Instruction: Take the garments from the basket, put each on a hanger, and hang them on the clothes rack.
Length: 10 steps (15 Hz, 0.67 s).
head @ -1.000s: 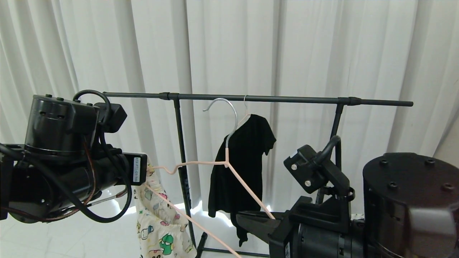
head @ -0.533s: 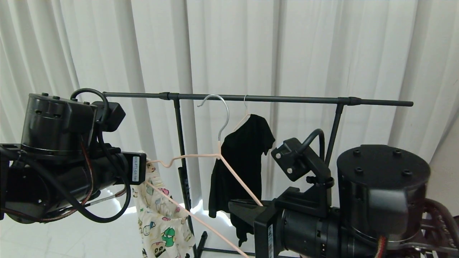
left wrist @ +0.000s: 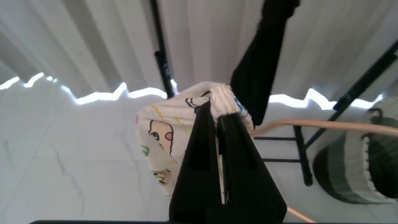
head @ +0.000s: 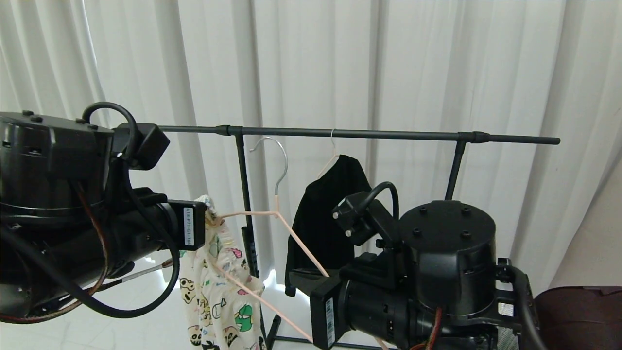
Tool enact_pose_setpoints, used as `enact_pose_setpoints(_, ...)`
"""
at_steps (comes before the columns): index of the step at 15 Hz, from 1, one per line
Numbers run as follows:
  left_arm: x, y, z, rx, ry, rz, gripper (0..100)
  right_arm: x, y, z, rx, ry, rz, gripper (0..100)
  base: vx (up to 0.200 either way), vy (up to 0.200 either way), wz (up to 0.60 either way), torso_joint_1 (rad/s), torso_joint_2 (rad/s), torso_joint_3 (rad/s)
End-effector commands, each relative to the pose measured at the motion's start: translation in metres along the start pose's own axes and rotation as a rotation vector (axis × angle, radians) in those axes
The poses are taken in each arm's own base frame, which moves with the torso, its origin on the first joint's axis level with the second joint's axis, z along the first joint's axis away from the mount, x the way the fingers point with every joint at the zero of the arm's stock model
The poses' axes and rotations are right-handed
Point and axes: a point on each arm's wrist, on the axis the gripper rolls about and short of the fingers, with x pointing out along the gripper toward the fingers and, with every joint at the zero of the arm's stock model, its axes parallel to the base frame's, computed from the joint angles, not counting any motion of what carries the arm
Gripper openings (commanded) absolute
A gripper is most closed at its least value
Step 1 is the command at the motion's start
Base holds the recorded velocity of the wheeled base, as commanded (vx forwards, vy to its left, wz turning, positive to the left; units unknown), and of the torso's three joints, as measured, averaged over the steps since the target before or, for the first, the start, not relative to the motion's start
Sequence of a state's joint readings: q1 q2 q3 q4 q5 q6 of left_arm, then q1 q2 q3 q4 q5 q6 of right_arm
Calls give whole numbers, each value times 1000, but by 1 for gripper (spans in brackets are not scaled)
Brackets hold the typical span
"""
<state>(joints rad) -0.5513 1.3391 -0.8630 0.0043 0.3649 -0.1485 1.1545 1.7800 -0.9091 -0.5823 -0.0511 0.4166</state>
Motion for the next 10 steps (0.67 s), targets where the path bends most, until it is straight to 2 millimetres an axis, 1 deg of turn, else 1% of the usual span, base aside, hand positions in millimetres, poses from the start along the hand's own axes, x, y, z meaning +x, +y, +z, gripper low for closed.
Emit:
enact_pose_setpoints(1, -15, -14, 8, 14, -52, -82, 0, 10, -2, -7, -1, 21, -12, 0, 0, 0, 0, 0, 0, 0)
enact_pose_setpoints(3, -24, -26, 13, 30, -76, -147, 0, 17, 0, -9, -10, 8, -38, 0, 0, 0, 0, 0, 0, 0)
enact_pose_setpoints(5, -28, -33, 17, 35, -93, -181, 0, 26, 0, -12, -43, -43, -88, 0, 0, 0, 0, 0, 0, 0)
enact_pose_setpoints(8, -29, -35, 21, 32, -104, -190, 0, 27, 11, -15, -64, -68, -74, 0, 0, 0, 0, 0, 0, 0)
enact_pose_setpoints(10, -29, -34, 21, 30, -107, -186, 0, 26, 12, -16, -93, -79, -90, 0, 0, 0, 0, 0, 0, 0)
